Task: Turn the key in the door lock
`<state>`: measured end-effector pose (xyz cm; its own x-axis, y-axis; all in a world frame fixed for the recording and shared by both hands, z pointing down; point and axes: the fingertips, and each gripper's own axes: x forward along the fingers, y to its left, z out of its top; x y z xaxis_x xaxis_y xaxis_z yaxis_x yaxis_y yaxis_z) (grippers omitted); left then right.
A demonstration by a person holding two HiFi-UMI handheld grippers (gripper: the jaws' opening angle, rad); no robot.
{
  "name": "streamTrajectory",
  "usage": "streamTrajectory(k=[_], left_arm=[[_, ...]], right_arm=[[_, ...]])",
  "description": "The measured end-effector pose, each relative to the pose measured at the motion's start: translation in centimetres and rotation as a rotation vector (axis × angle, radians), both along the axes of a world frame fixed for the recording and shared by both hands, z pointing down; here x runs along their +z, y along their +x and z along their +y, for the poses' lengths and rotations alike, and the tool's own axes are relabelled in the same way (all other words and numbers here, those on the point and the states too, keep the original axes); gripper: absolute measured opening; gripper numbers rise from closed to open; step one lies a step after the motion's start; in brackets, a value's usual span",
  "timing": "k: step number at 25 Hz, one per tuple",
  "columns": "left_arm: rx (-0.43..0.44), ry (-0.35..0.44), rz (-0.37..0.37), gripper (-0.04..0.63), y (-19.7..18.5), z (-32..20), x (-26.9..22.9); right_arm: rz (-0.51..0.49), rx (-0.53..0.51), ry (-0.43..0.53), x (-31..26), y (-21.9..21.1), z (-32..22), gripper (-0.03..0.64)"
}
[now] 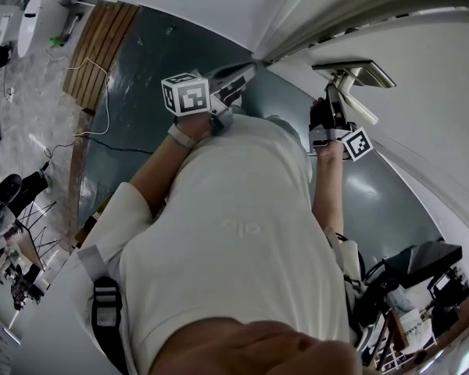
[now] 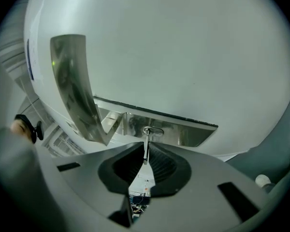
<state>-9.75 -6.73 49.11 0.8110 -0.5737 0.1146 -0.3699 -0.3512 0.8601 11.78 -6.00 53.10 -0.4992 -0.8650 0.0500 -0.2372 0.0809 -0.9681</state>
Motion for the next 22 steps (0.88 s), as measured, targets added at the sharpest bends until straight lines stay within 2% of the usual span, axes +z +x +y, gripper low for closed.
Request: streamTrajectory(k=[6,10,14,18,22], left_arm=[[0.038,-0.010,0.005,0.006,0.2,0.0,0.8],[0.085,-0.002,-0.023,0.006,0.5,0.5,0.7],[0.093,-0.012,-0.015,0.006,1.0,0.6,0.0],[0.092,-0.021,-0.049,0.006,0.5,0.8,0.6],[0.095,-0.028,-0.064,0.006,0.3,0.9,0.8]], right_arm=[[-0.041,0.040,0.015,0.6,0.3,-0.1,0.048],[-0.191,0.075,0.007,0.8,0.4,-0.1,0.043],[-0.305,0.091,0.000,0.9,0.5,-0.1,0.043],[-0.484,0.132,0.007,1.1,0.8,0.1,0.043],[-0.610,0.168,0.022,1.6,0.9,0.2,0.043]])
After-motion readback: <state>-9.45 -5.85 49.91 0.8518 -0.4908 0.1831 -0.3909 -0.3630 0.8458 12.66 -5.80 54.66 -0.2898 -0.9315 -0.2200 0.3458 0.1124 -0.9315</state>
